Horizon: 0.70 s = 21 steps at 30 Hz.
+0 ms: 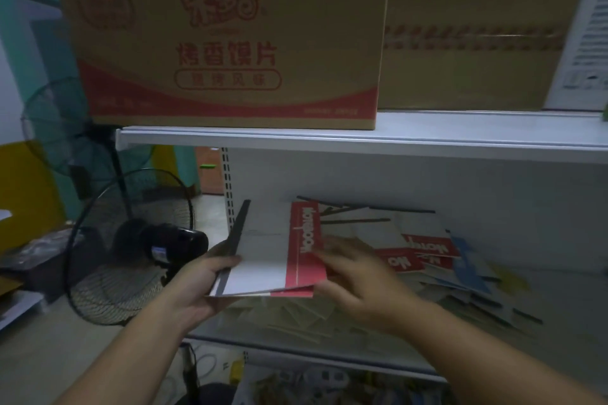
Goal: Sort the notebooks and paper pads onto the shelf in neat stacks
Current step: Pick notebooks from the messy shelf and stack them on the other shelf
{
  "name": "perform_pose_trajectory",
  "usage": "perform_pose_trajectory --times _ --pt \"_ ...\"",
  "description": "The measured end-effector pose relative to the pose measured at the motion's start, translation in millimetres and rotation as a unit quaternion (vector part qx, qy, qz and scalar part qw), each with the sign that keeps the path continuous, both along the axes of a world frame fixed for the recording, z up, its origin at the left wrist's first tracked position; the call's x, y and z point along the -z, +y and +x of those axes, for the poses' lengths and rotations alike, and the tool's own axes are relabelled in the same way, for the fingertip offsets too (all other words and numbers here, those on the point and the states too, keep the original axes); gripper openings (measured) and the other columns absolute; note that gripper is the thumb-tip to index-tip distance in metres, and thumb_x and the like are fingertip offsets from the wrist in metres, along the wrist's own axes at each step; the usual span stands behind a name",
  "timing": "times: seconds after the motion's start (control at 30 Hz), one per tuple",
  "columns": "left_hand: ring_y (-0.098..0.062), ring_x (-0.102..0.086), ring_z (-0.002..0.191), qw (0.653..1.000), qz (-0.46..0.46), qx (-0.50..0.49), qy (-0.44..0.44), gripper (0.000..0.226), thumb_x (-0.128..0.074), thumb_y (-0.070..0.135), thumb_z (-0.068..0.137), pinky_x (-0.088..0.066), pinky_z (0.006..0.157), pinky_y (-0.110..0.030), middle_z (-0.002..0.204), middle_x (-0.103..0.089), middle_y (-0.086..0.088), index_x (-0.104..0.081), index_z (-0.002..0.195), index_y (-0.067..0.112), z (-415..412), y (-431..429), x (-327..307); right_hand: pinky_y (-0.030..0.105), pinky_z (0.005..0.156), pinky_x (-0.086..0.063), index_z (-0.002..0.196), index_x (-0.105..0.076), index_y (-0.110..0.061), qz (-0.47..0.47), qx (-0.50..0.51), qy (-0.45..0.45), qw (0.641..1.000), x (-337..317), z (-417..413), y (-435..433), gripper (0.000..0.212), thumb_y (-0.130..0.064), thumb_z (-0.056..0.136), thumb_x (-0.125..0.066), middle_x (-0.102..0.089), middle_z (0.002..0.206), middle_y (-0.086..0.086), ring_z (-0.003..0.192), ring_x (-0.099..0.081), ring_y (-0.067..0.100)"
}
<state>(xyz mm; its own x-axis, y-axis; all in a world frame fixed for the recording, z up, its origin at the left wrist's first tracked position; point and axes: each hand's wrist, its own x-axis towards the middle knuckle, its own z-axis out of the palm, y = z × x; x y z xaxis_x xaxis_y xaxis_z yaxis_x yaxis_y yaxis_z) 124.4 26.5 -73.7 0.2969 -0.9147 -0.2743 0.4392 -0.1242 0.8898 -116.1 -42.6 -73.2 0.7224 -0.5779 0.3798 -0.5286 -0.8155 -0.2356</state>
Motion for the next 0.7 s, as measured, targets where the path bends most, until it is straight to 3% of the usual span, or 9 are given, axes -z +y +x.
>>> perform_pose_trajectory --times 0.1,0.2,0.3,0.4,0.5,0.6,0.7 --pt "-0.025 -0.063 0.074 1.0 -0.025 -0.004 -0.013 0.029 -0.045 0.001 0.092 -0.054 0.046 -0.028 0.084 -0.072 -0.01 -0.063 0.101 0.021 13 1 -2 0.028 0.094 -0.037 0.121 -0.061 -0.03 0.027 0.1 -0.042 0.994 4 6 -9 0.054 -0.06 0.09 -0.029 -0.048 0.131 -0.007 0.122 -0.043 0.015" --pt "-0.025 -0.06 0.075 0.999 -0.036 -0.018 -0.018 0.03 -0.044 0.003 0.093 -0.052 0.045 -0.028 0.093 -0.066 -0.011 -0.062 0.105 0.025 29 6 0 0.027 0.084 -0.041 0.115 -0.061 -0.021 -0.002 0.157 0.017 0.988 5 28 -10 0.048 -0.056 0.089 -0.04 -0.047 0.12 -0.003 0.111 -0.047 0.018" --pt "-0.026 -0.06 0.073 0.999 -0.034 -0.028 -0.016 0.028 -0.044 0.006 0.094 -0.053 0.045 -0.03 0.089 -0.067 -0.012 -0.064 0.102 0.024 43 14 4 0.032 0.082 -0.046 0.11 -0.058 -0.02 -0.003 0.195 0.079 0.978 6 55 -3 0.057 -0.067 0.083 -0.039 -0.048 0.115 0.001 0.106 -0.047 0.022" --pt "-0.029 -0.061 0.077 0.999 -0.028 -0.023 -0.021 0.025 -0.043 0.008 0.095 -0.053 0.061 -0.035 0.09 -0.066 -0.015 -0.064 0.1 0.021 56 23 9 0.035 0.087 -0.044 0.115 -0.057 -0.017 -0.031 0.237 0.131 0.962 11 68 1 0.06 -0.065 0.084 -0.04 -0.05 0.119 0.006 0.112 -0.043 0.026" --pt "-0.032 -0.062 0.084 0.999 -0.021 -0.008 -0.026 0.027 -0.043 0.009 0.095 -0.05 0.067 -0.039 0.098 -0.067 -0.017 -0.065 0.104 0.022 68 28 12 0.032 0.084 -0.042 0.115 -0.059 -0.02 -0.04 0.244 0.113 0.962 8 70 5 0.049 -0.058 0.089 -0.041 -0.054 0.119 0.003 0.113 -0.044 0.024" --pt "-0.032 -0.062 0.083 0.999 -0.017 0.002 -0.03 0.027 -0.042 0.009 0.096 -0.049 0.065 -0.039 0.096 -0.068 -0.016 -0.065 0.101 0.023 77 29 13 0.028 0.068 -0.041 0.101 -0.066 -0.023 -0.038 0.257 0.09 0.961 -2 67 9 0.043 -0.057 0.092 -0.039 -0.062 0.104 0.002 0.097 -0.056 0.023" --pt "-0.031 -0.063 0.084 0.999 -0.013 0.013 -0.037 0.026 -0.043 0.011 0.096 -0.05 0.06 -0.036 0.097 -0.068 -0.015 -0.064 0.105 0.022 83 30 16 0.027 0.061 -0.037 0.095 -0.067 -0.021 -0.04 0.298 0.062 0.952 -18 58 12 0.041 -0.048 0.097 -0.036 -0.067 0.095 0.005 0.086 -0.061 0.025"
